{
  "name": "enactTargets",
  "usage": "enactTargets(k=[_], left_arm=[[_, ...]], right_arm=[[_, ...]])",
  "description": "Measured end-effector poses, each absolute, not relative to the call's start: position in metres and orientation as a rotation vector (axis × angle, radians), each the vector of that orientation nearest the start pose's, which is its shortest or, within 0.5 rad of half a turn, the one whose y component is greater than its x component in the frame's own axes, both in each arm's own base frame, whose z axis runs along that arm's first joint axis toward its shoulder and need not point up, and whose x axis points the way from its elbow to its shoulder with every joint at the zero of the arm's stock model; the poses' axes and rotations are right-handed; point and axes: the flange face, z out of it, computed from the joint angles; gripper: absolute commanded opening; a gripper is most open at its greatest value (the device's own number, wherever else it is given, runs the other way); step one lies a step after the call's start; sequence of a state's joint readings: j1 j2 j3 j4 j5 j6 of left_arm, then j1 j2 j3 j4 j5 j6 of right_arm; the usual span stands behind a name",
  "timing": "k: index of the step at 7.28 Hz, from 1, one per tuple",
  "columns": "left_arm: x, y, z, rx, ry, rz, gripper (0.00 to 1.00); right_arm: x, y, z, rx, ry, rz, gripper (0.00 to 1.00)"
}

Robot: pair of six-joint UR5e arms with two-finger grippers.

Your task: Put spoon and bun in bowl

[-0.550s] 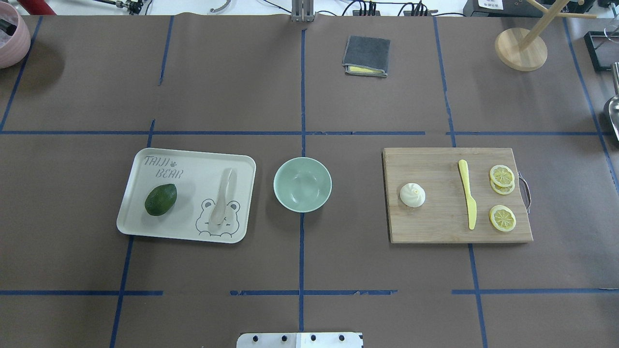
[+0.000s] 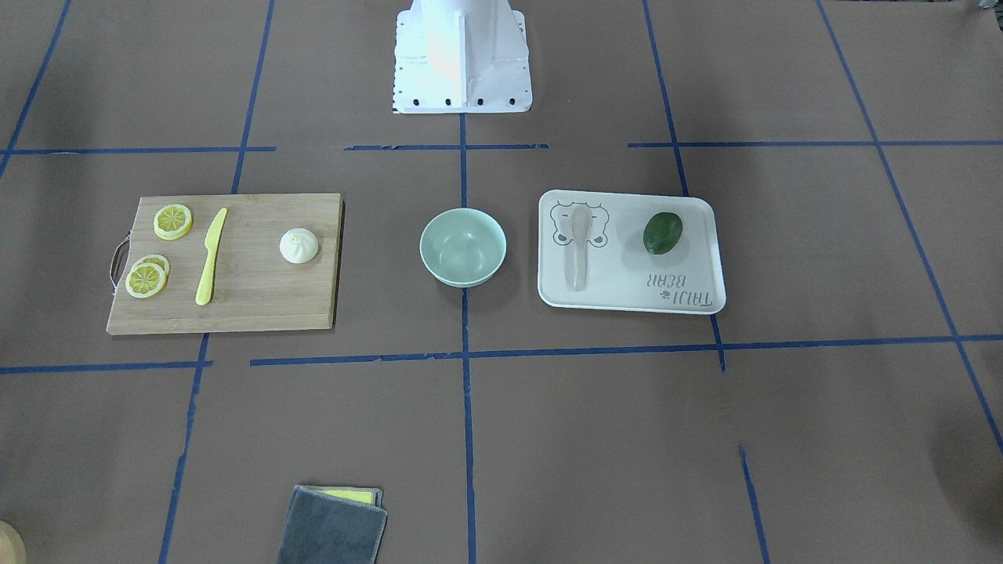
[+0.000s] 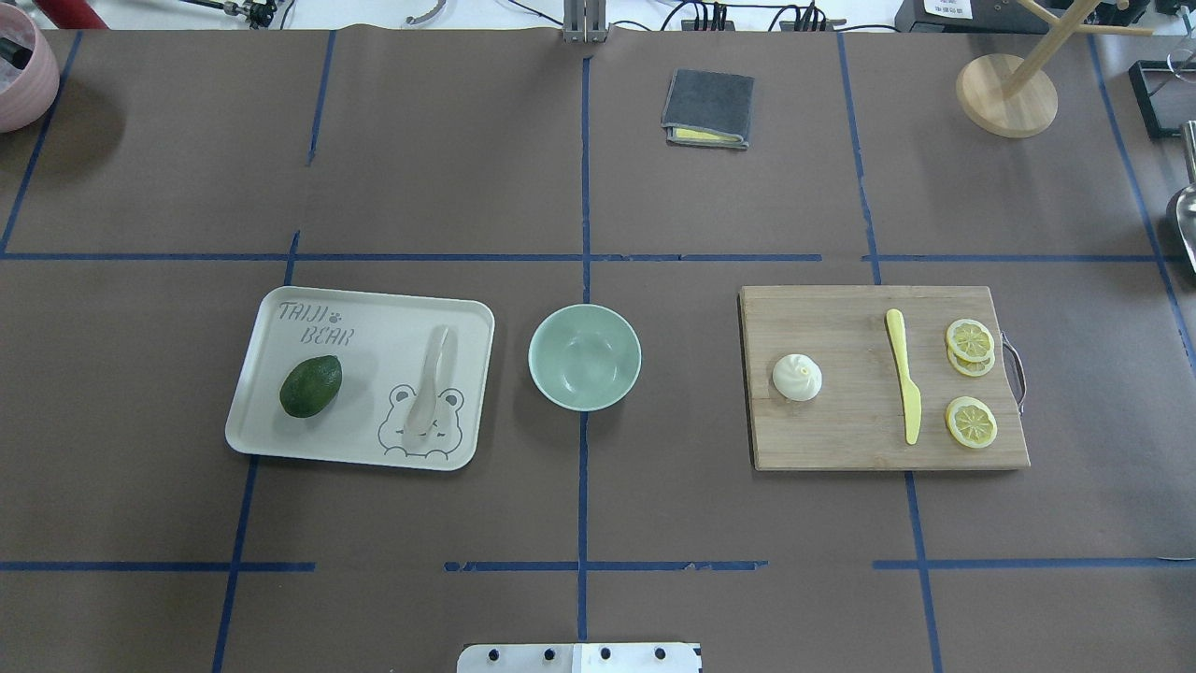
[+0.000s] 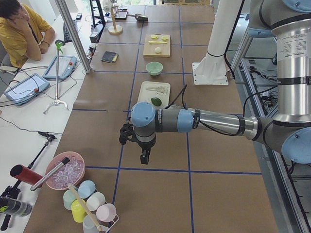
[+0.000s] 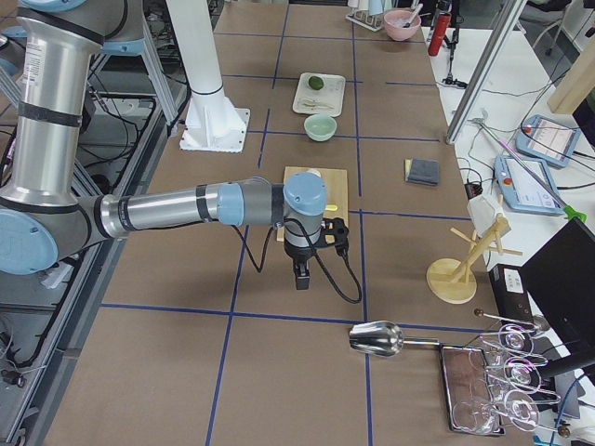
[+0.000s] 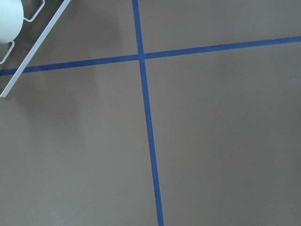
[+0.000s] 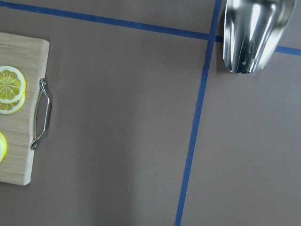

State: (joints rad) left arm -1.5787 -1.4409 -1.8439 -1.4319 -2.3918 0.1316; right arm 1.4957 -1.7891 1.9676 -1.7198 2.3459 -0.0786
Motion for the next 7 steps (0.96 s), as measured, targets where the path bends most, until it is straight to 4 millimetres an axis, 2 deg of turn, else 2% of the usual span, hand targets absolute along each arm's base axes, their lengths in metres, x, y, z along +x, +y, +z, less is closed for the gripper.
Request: enactTargets(k=[2,4,5,7], left_arm=[[-0.062,-0.441,0.583,0.132,0.824,0.154,1.0],[-0.053,-0.436,0.567,0.222,0.881,0.211,1.0],[-0.032,-0.436,0.555,0.254,0.95,0.27,1.0],[0.036,-0.447,0.521,0.282,1.044,0.381,1.0]], right_arm=[[0.033,-0.4,0.575,0.028,-0.777,-0.152,1.0],[0.032,-0.402,0.573,0.031,-0.777,-0.15,1.0],[0.031,-0.403,0.572,0.031,-0.78,-0.15,1.0],[0.028,-0.403,0.571,0.028,-0.792,-0.154,1.0]])
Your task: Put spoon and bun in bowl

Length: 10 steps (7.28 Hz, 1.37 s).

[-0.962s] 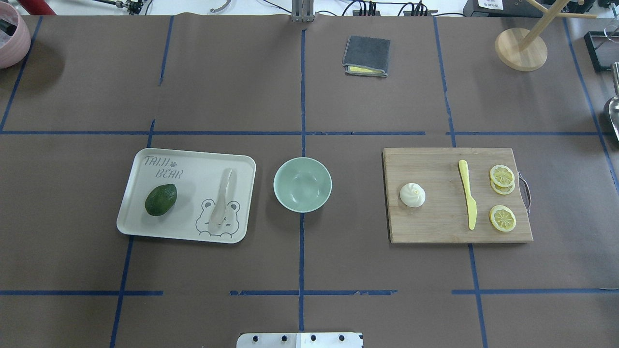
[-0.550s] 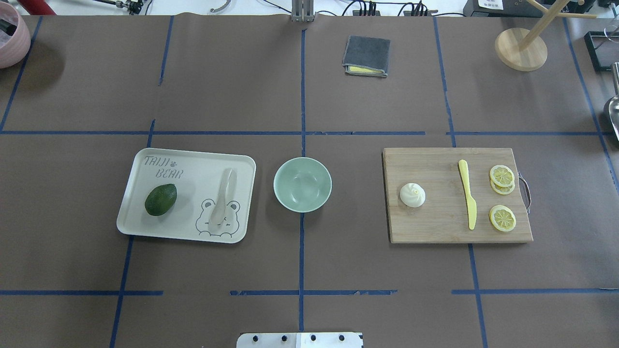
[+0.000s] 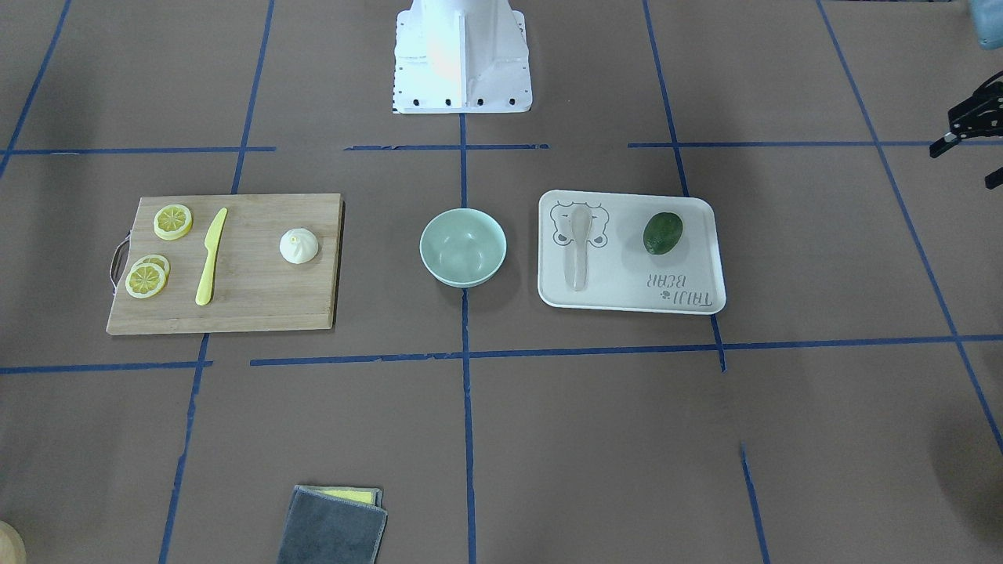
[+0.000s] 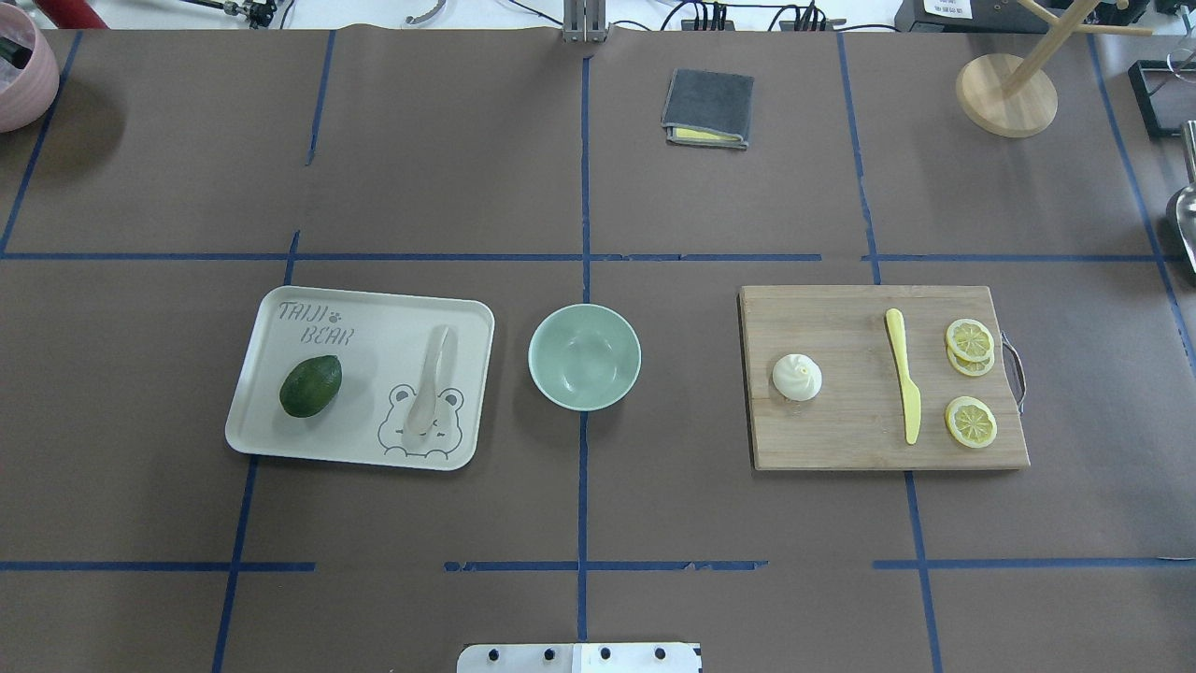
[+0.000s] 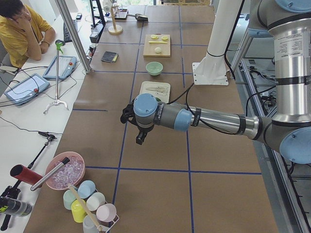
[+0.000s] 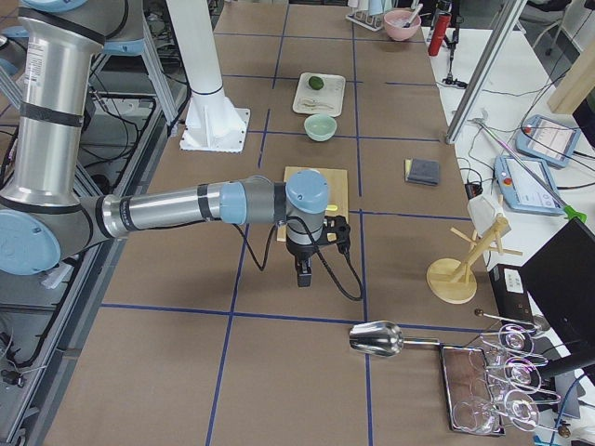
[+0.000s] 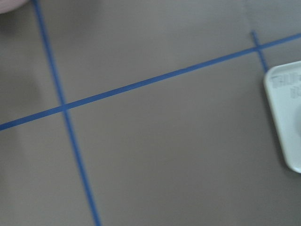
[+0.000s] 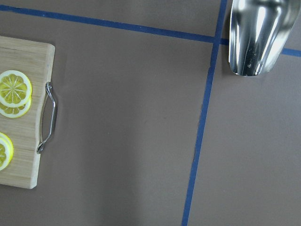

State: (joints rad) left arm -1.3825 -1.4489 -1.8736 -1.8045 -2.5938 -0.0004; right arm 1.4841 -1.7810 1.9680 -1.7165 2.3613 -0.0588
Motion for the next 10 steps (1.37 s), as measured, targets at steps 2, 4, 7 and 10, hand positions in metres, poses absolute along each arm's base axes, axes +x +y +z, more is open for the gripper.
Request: enactTargets(k=[2,4,7,10], left_arm=[[0.118,-0.468,0.461,0.285,1.07,0.365,1.0],[0.218,-0.478,0.406,0.291,1.056,0.285,1.0],[0.373,-0.472,0.368,0.258,1.006,0.201,0.99],[0.46,-0.449,0.345,0.194,0.96,0.224,0.96]], right_arm=[[0.024,-0.402,0.572,0.02,-0.818,-0.157,1.0],[0.02,-0.402,0.57,0.016,-0.849,-0.161,1.0],[0.011,-0.402,0.567,0.011,-0.892,-0.178,1.0],[-0.014,-0.406,0.56,0.026,-0.902,-0.254,1.0]])
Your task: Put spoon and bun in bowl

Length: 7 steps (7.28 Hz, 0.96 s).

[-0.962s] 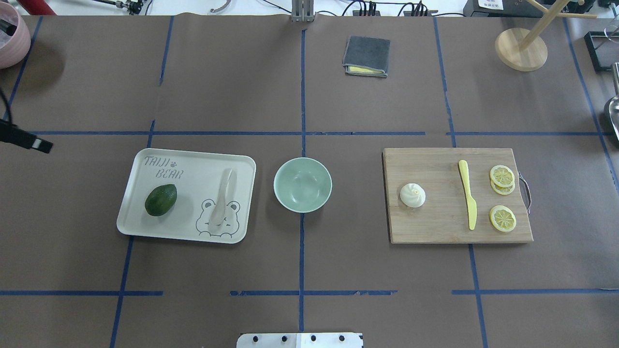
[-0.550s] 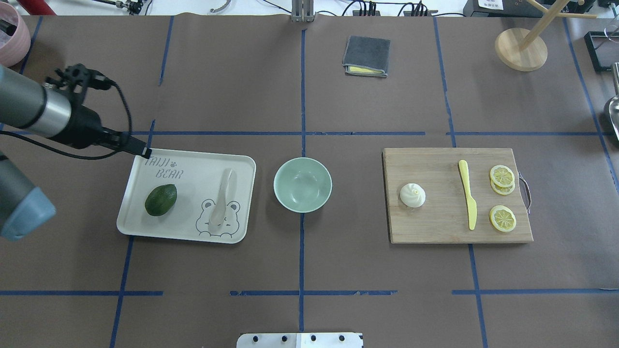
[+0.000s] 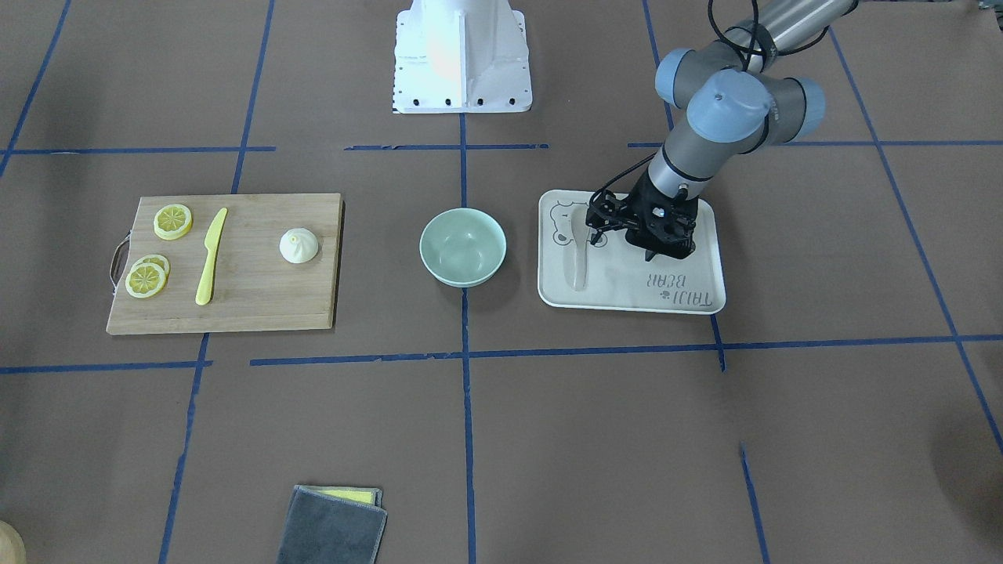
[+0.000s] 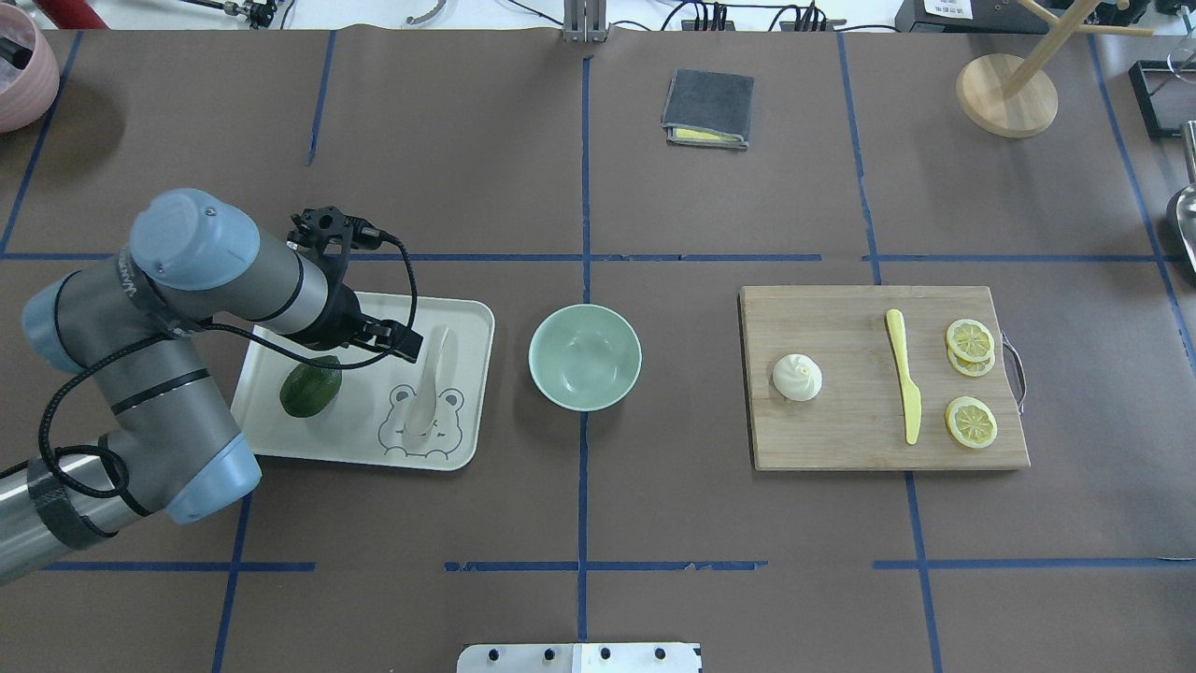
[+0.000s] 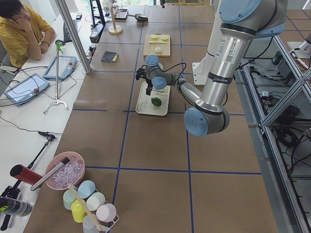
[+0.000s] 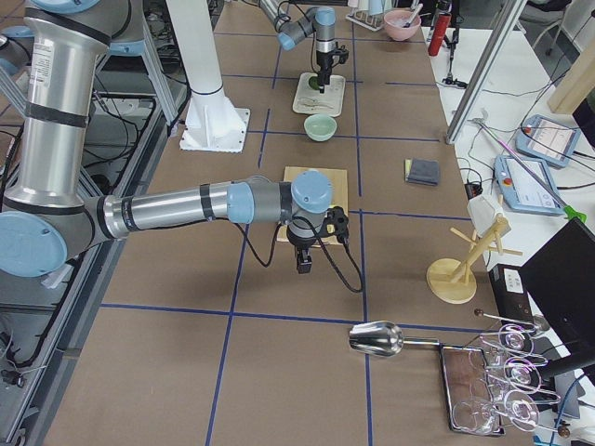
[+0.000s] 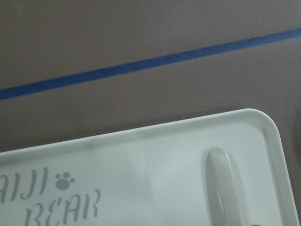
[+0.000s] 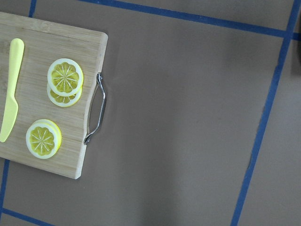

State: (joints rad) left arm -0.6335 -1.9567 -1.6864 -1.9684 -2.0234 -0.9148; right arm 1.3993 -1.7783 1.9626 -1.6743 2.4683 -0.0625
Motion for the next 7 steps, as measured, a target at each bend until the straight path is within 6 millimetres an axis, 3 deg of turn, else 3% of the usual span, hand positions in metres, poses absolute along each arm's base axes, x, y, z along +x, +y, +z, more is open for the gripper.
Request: enactTargets(k=[2,3,5,7], left_arm=[[0.491,-0.449,0.337,0.193,0.937,0.236,0.85],[0.499,-0.451,0.337,0.208,0.92,0.228,0.76],[0.504,-0.452,0.337,0.217,0.905,0.224,0.68],[0.511,-0.453,0.336,0.216,0.902,0.226,0.67]], right_arm=[[-0.021,-0.407,0.561,0.039,-0.906,-0.277,1.0],[-0.022,-0.407,0.564,0.034,-0.907,-0.278,1.0],[-0.024,-0.407,0.565,0.028,-0.914,-0.278,1.0],[-0.025,-0.407,0.565,0.024,-0.926,-0.275,1.0]])
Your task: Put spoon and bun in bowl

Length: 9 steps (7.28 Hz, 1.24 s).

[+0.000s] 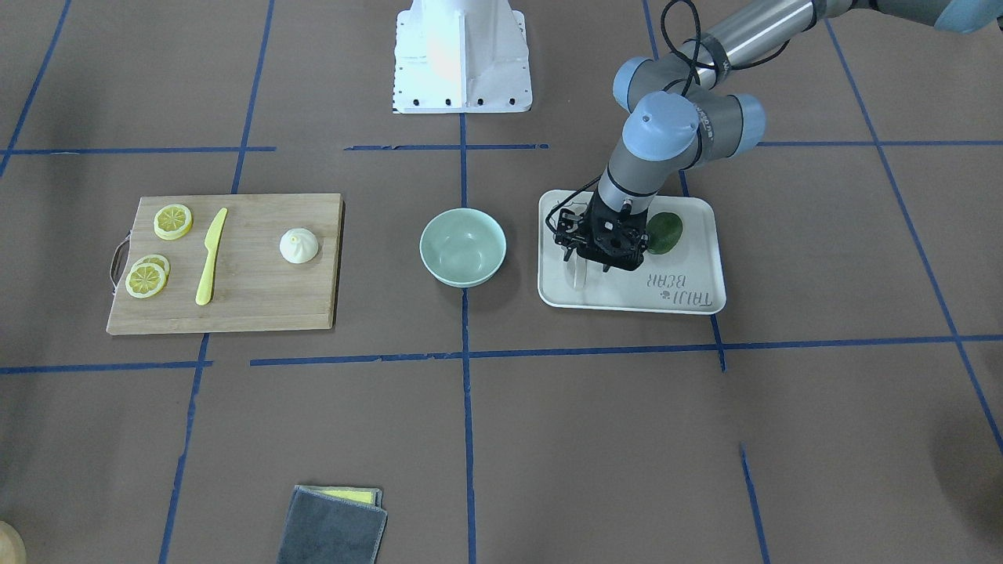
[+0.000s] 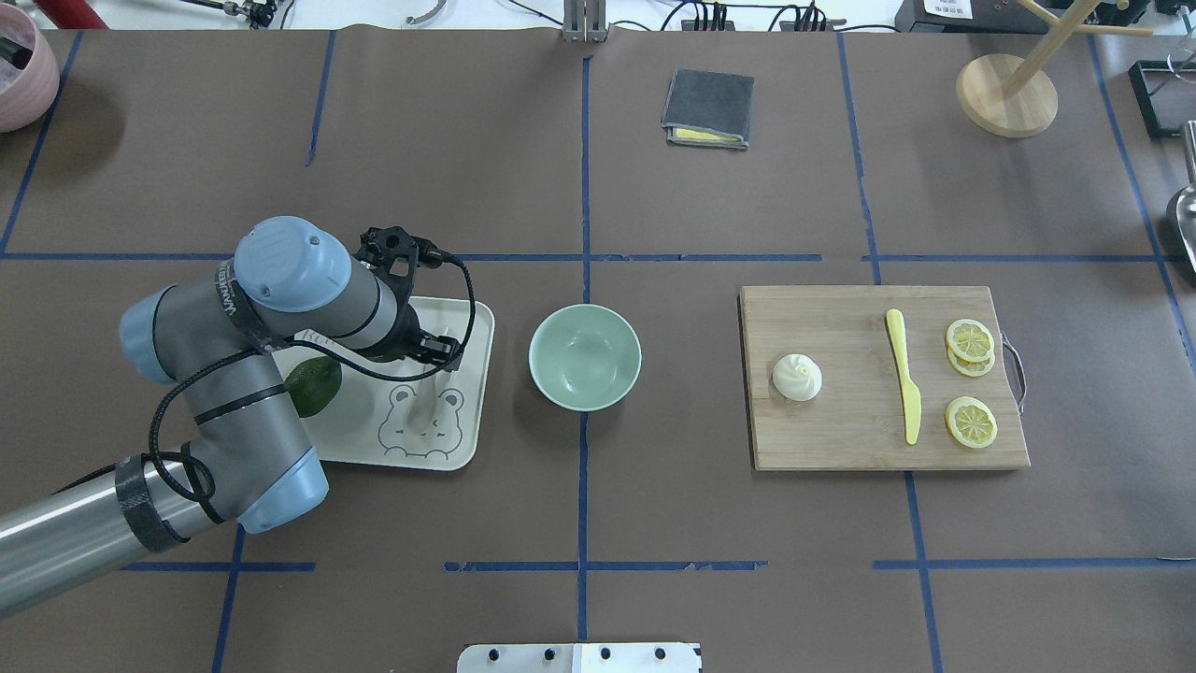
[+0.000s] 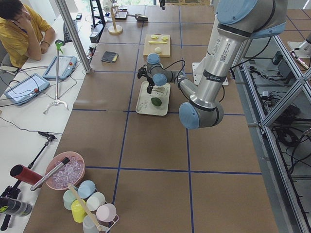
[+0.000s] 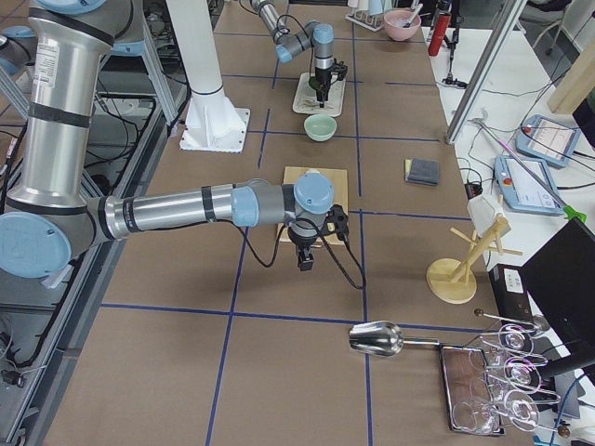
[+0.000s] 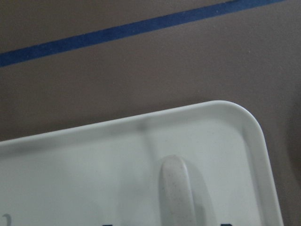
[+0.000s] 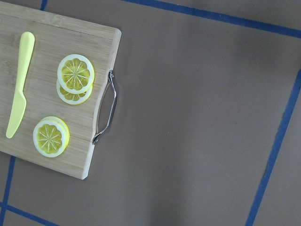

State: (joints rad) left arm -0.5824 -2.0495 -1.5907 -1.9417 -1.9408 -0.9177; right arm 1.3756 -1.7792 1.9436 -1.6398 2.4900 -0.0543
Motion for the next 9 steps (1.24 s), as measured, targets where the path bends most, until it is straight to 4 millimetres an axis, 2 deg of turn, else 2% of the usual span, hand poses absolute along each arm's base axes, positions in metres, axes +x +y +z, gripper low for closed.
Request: enactTargets(k=[1,2,3,6,7,8,9], left_arm=[[0.514,-0.454,0.335,0.213,0.9,0.227,0.47],[0.515,-0.454,0.334,0.213,0.901,0.227,0.05],[0.516,-0.454,0.332,0.214,0.904,0.228,0.0],[0.516,-0.454,0.327,0.202,0.892,0.225,0.0],[0.517,-0.454,0.319,0.197,0.887,0.225,0.0],[0.515,-0.453,0.302,0.195,0.885,0.224,0.0],[0.512,-0.452,0.276,0.202,0.896,0.225,0.0]], right_arm=[[-0.026,-0.407,0.564,0.023,-0.929,-0.275,1.0],[-0.026,-0.407,0.564,0.023,-0.933,-0.275,1.0],[-0.026,-0.407,0.564,0.022,-0.938,-0.275,1.0],[-0.027,-0.407,0.562,0.021,-0.949,-0.275,1.0],[-0.028,-0.407,0.562,0.021,-0.956,-0.275,1.0],[-0.028,-0.407,0.561,0.019,-0.962,-0.272,1.0],[-0.029,-0.407,0.56,0.013,-0.969,-0.261,1.0]])
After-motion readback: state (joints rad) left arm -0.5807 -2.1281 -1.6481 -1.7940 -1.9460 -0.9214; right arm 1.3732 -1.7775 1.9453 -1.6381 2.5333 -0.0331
